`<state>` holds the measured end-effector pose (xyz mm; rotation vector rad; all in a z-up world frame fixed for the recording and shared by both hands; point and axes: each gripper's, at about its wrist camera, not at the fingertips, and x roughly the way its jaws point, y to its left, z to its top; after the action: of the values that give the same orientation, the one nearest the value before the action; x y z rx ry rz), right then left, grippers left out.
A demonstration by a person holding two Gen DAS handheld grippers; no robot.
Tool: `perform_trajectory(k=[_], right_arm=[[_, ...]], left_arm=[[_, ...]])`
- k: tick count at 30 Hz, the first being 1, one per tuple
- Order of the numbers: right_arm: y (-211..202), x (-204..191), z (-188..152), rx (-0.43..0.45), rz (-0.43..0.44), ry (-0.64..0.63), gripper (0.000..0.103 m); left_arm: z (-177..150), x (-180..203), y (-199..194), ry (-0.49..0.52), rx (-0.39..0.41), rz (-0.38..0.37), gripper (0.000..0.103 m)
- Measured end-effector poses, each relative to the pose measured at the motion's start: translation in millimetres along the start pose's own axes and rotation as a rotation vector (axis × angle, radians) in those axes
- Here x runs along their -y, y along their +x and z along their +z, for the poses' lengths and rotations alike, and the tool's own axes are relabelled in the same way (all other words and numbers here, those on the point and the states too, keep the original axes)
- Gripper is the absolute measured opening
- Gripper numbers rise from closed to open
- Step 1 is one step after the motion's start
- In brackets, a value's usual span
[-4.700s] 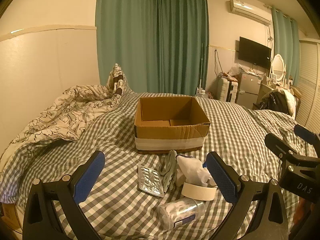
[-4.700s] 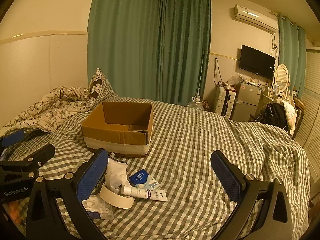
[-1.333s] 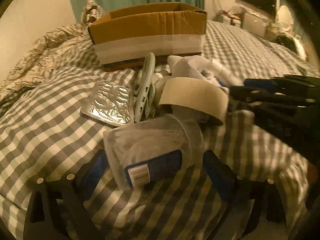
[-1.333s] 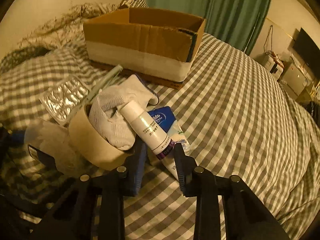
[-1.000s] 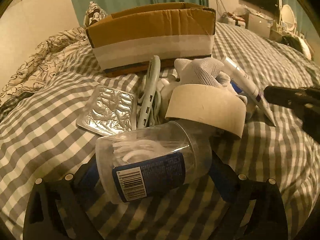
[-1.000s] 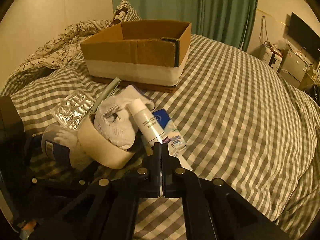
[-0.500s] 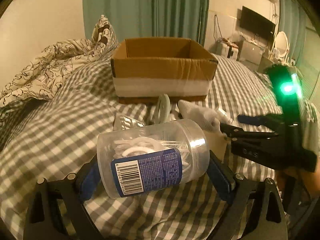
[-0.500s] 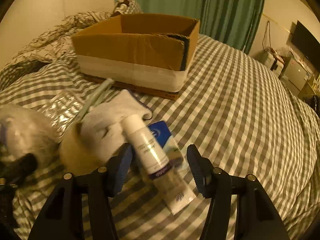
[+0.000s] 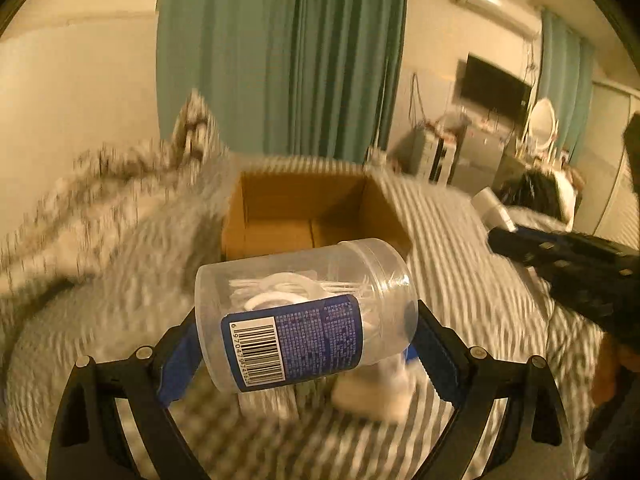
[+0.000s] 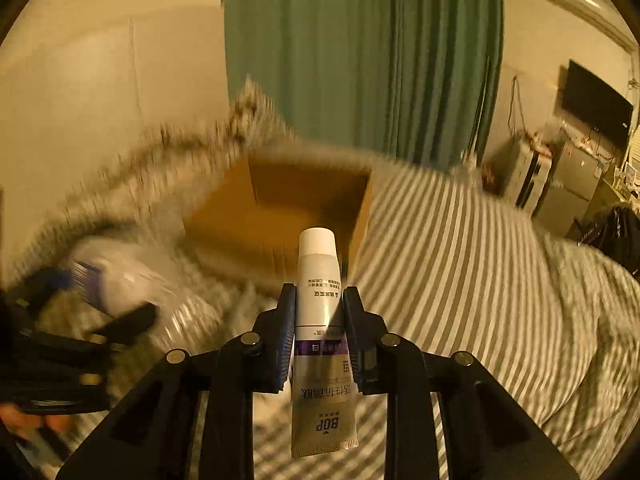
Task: Organize objects
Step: 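Carry the jar and tube into the cardboard box and open both tools, then withdraw both tools from the box back toward the remaining items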
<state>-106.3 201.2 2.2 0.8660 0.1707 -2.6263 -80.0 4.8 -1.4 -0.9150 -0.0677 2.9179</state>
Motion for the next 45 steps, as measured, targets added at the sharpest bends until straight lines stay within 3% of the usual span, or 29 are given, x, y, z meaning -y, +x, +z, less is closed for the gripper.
perform_trajectory(k=[6,9,12,16,20,24,25,26,27,28,33,39,45], right_arm=[[-10.1,1.3,82.1,0.083,0.032,0.029,0.023],[17.3,5.5,118.3,0.059,0.028,0.051,0.023],[57.8,11.6,145.3,0.012,0.046,0.085,0.023],[123.3,20.0,148.2,-0.047,0.072,0.157,0.023],[189.7,25.2,123.8,-0.137,0.076,0.193,0.023],[218.4,33.6,104.4,-0.152,0.067,0.197,0.026],[218.1,35.1,103.5,-0.142,0.068,0.209,0.042],[215.1,38.2,103.5,-0.123,0.065,0.225,0.067],[209.8,41.8,103.8,-0.095,0.06,0.245,0.074],[203.4,47.0,104.0,-0.077,0.061,0.258,0.075],[155.6,55.2,117.5,-0.034,0.026,0.247,0.075],[65.0,53.3,126.8,0.03,-0.039,0.163,0.075],[-8.7,42.9,109.3,0.071,-0.061,0.085,0.075]], left_arm=[[93.9,-9.8,21.2,-0.007,0.05,-0.044,0.096],[132.5,-12.2,48.5,0.047,0.078,0.034,0.096],[152.8,-22.3,88.0,0.039,0.034,0.015,0.096],[138.3,-27.7,144.1,0.08,-0.025,0.002,0.096],[105.1,-25.3,193.0,0.145,-0.096,0.006,0.096],[84.0,-28.5,223.5,0.142,-0.168,-0.007,0.097],[82.4,-29.4,226.5,0.142,-0.183,-0.008,0.097],[82.3,-30.3,226.6,0.138,-0.189,-0.013,0.097],[83.8,-30.7,222.0,0.129,-0.176,-0.011,0.099],[86.2,-31.3,216.5,0.119,-0.16,-0.003,0.103],[107.8,-28.6,171.7,0.088,-0.082,0.023,0.103],[121.1,-16.4,97.5,0.082,-0.014,0.034,0.103],[92.5,-6.6,43.4,0.108,-0.005,0.066,0.103]])
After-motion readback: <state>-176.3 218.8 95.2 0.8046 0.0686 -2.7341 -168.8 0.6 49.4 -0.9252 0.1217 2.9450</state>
